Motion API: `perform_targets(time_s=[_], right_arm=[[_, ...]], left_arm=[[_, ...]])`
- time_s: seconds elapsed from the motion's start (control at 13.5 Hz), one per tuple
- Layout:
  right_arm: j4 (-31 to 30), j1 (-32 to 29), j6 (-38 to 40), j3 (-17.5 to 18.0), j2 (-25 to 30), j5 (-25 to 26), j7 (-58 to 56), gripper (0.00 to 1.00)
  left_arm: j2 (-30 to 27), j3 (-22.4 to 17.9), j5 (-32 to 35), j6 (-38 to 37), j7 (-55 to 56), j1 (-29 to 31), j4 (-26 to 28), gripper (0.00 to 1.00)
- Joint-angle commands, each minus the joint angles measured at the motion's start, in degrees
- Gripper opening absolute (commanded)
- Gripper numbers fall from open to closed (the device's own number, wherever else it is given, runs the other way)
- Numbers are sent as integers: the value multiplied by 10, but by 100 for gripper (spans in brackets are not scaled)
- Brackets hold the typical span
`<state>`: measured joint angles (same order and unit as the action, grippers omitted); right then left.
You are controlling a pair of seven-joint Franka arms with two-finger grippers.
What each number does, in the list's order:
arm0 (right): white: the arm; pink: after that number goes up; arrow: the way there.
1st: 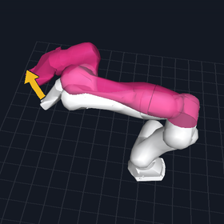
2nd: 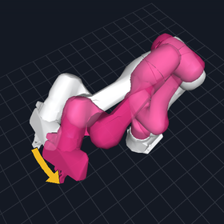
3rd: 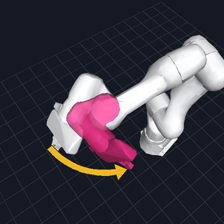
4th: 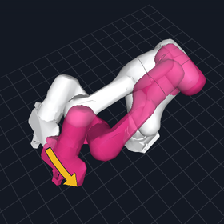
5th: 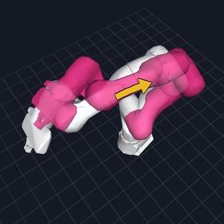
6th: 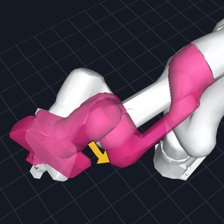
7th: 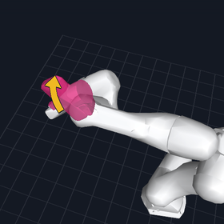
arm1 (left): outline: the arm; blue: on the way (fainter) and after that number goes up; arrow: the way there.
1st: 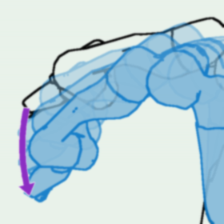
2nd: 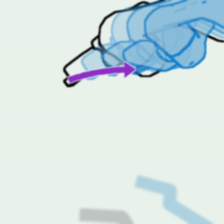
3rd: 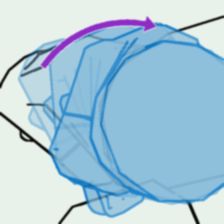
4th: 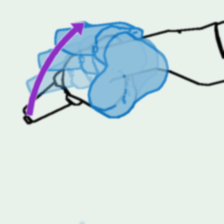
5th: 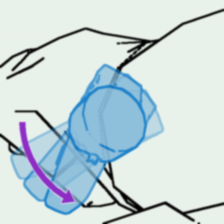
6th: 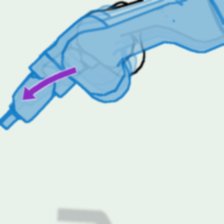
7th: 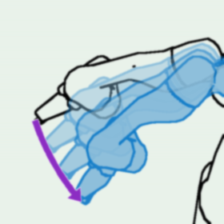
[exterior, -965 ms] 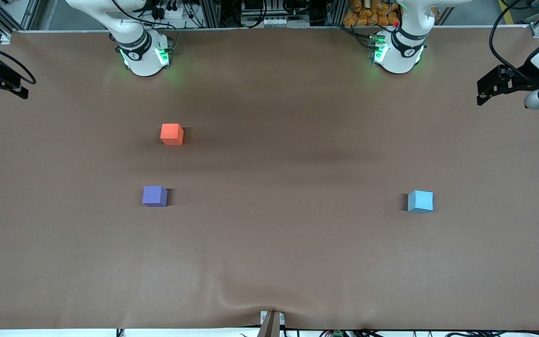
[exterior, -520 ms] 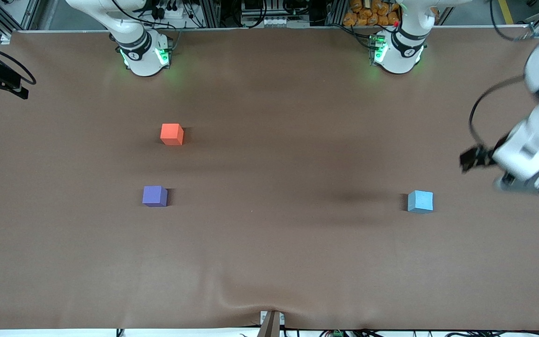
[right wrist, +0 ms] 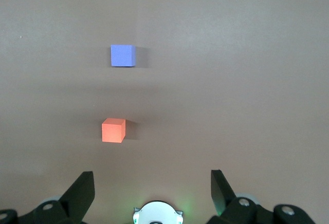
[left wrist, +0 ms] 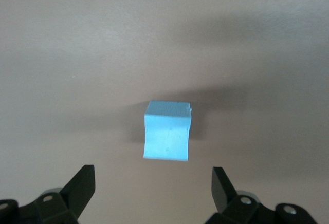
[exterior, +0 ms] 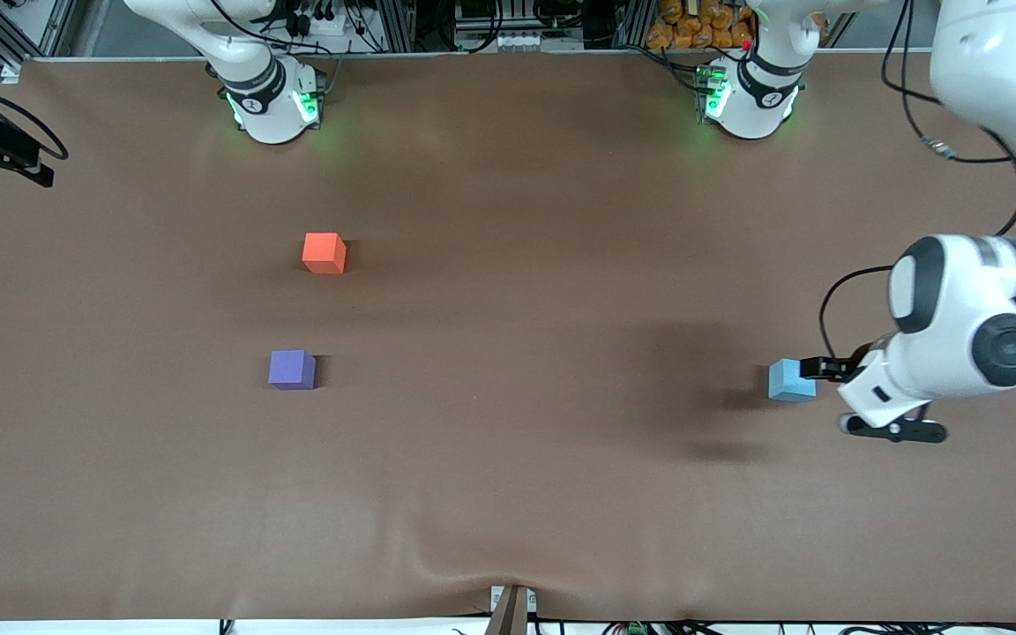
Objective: Place blue block between orange and purple blocks
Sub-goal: 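Reach the left gripper down over the light-blue cube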
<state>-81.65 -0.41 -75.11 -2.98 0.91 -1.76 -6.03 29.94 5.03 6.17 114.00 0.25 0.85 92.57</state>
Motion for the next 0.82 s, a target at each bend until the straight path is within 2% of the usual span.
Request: perform_targets(time_s=[0.0,0.45,0.74], right_arm=[[10,-8,8,7,-3,8,-6,100],[10,-8,8,7,-3,7,-5,100],[10,-8,8,7,-3,6,-5,100]], left_arm=[[-28,2,-8,90,2,12,88,100],[-11,2,-9,202,3,13,149,100],[12,2,-9,239,12,9,152,100]])
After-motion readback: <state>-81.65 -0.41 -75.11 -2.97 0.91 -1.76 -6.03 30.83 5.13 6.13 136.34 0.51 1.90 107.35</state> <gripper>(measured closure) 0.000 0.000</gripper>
